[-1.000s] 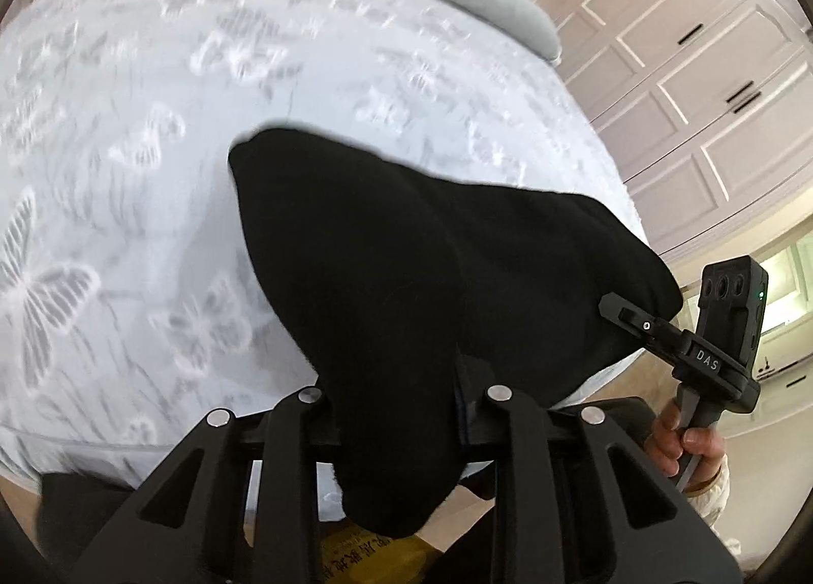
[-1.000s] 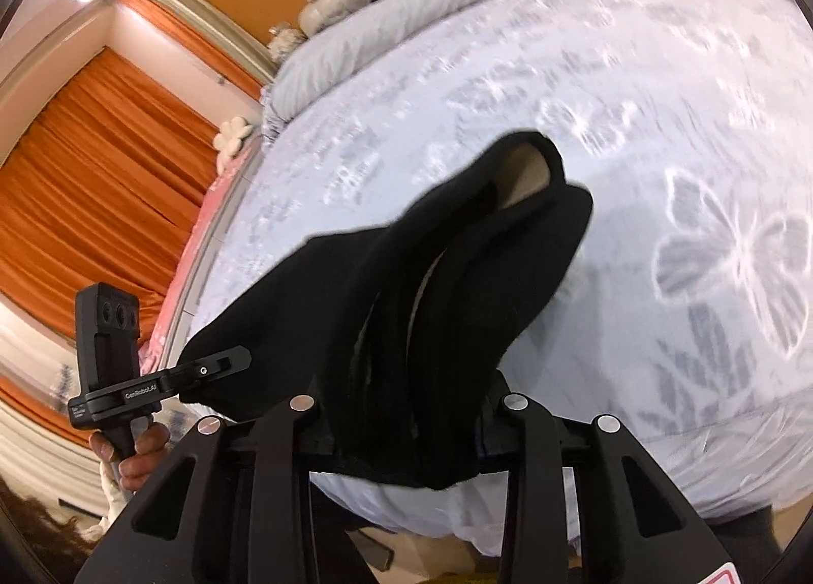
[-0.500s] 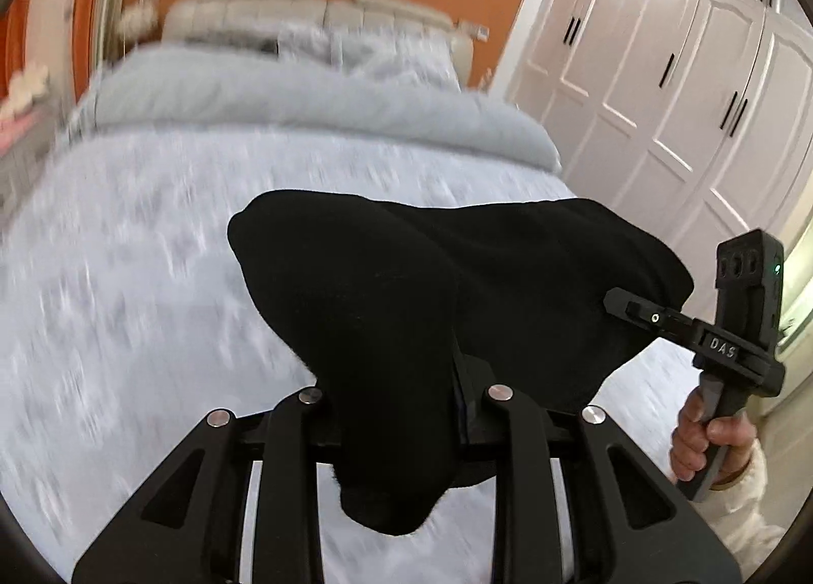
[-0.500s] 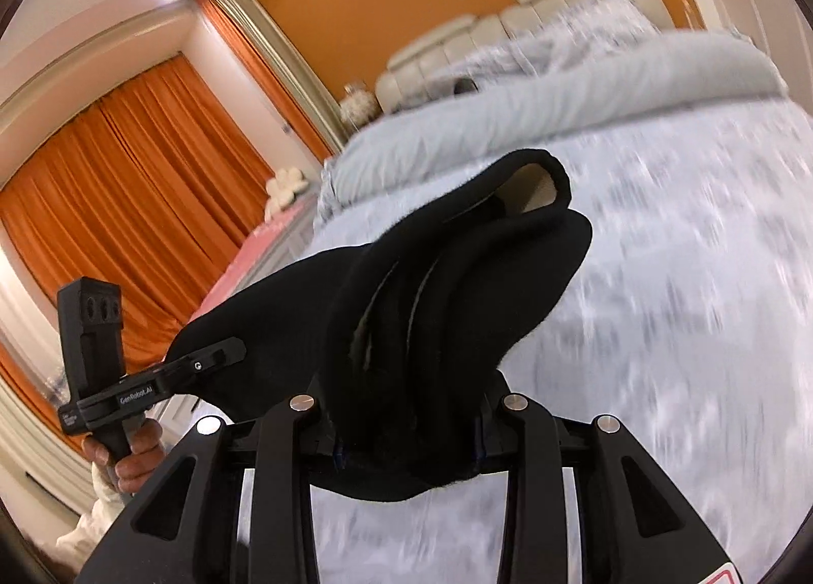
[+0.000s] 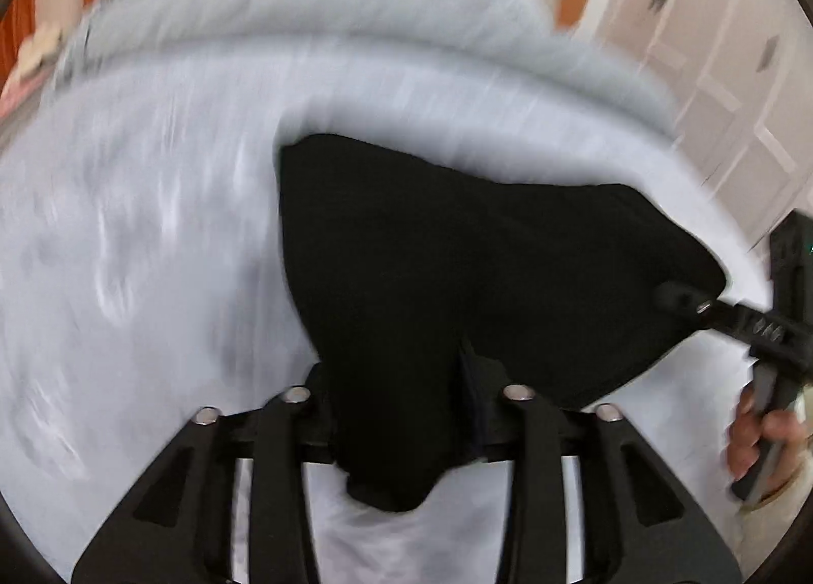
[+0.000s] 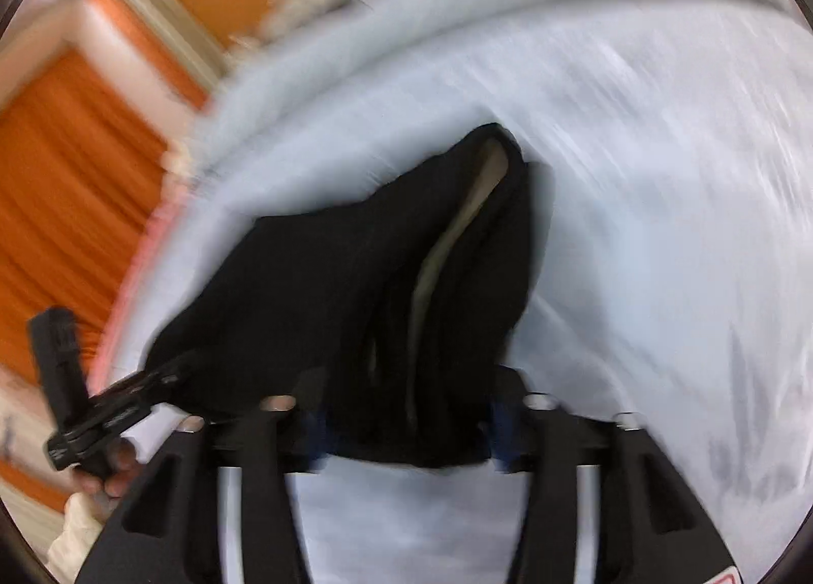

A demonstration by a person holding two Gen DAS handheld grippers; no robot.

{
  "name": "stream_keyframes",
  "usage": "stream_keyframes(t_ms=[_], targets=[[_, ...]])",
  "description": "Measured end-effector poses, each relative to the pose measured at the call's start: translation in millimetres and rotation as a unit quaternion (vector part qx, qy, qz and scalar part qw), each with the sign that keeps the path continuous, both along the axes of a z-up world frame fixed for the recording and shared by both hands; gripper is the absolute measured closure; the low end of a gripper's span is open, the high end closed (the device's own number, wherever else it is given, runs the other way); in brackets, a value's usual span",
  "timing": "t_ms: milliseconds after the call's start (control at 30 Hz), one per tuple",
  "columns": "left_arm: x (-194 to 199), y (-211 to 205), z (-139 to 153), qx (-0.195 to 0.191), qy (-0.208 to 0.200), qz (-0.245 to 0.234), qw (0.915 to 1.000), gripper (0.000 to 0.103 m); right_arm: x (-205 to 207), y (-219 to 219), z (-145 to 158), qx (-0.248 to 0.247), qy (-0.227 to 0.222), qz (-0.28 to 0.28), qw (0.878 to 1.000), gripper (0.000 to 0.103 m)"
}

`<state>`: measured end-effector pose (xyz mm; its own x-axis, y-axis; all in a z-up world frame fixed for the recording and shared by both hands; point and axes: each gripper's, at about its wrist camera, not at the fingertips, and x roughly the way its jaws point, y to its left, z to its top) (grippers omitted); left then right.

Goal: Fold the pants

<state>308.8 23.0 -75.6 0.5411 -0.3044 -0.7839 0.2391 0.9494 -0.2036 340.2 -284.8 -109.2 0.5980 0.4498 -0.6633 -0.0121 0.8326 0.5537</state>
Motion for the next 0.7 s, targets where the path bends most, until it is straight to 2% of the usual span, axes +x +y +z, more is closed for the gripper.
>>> stream_keyframes(t_ms=[67, 100, 200, 233, 300, 333, 367, 400, 433, 467, 500, 533, 567, 600, 700], targets=[[-17.5, 21.7, 3.1, -0.027, -0.032, 0.003, 0.9991, 0.051, -19.9, -16.4, 15.0, -0.032, -0.023, -0.03, 0.999, 0.031], [-27.6, 35.5, 13.6, -0.033, -0.042, 0.011, 0.9985, 0.051, -29.0, -20.5, 34.1, -0.062, -0.046, -0.044, 0.996, 0.033], [-39.1, 57.1, 58.4, -0.042, -0.078, 0.039, 0.9953, 0.053, -36.1, -3.1, 80.0, -0.085, -0.1, -0.017, 0.991, 0.073], [-36.3, 56.5, 74.7, -0.041, -0.089, 0.048, 0.9941, 0.053, -32.2, 12.4, 95.1, -0.091, -0.113, 0.0, 0.989, 0.078], [-25.9, 47.3, 98.1, -0.066, -0.101, 0.054, 0.9911, 0.051, -18.8, 32.9, 103.2, -0.085, -0.125, 0.022, 0.988, 0.078], [-18.1, 39.6, 103.7, -0.077, -0.104, 0.051, 0.9904, 0.044, -7.7, 45.9, 99.8, -0.091, -0.12, 0.031, 0.988, 0.078], [-10.1, 30.3, 103.6, -0.079, -0.102, 0.051, 0.9903, 0.035, 5.9, 54.7, 90.8, -0.106, -0.109, 0.033, 0.988, 0.078], [4.4, 17.1, 96.1, -0.076, -0.091, 0.056, 0.9913, 0.034, 18.3, 59.7, 78.1, -0.123, -0.092, 0.03, 0.988, 0.078], [13.5, 7.8, 85.3, -0.076, -0.076, 0.054, 0.9927, 0.034, 32.4, 56.6, 52.1, -0.148, -0.056, 0.015, 0.987, 0.082], [24.8, -3.3, 64.4, -0.066, -0.052, 0.048, 0.9953, 0.034, 42.4, 46.8, 29.5, -0.158, -0.029, 0.001, 0.987, 0.093], [34.6, -12.6, 38.2, -0.034, -0.025, 0.055, 0.9976, 0.04, 43.7, 24.1, 8.6, -0.116, -0.028, -0.009, 0.993, 0.103], [38.4, -18.0, 17.2, -0.005, -0.014, 0.054, 0.9984, 0.047, 40.2, 8.1, 6.2, -0.076, -0.033, -0.018, 0.996, 0.103], [37.5, -20.4, 7.7, 0.014, -0.021, 0.051, 0.9984, 0.044, 38.7, 0.6, 6.0, -0.058, -0.028, -0.022, 0.998, 0.103], [31.3, -21.6, 4.1, 0.027, -0.054, 0.038, 0.9974, 0.044, 36.8, -2.4, 7.9, -0.061, -0.023, -0.028, 0.998, 0.103], [24.4, -25.9, 15.8, 0.053, -0.06, 0.033, 0.9962, 0.045, 23.8, 10.0, 28.4, -0.15, -0.011, -0.041, 0.988, 0.103]])
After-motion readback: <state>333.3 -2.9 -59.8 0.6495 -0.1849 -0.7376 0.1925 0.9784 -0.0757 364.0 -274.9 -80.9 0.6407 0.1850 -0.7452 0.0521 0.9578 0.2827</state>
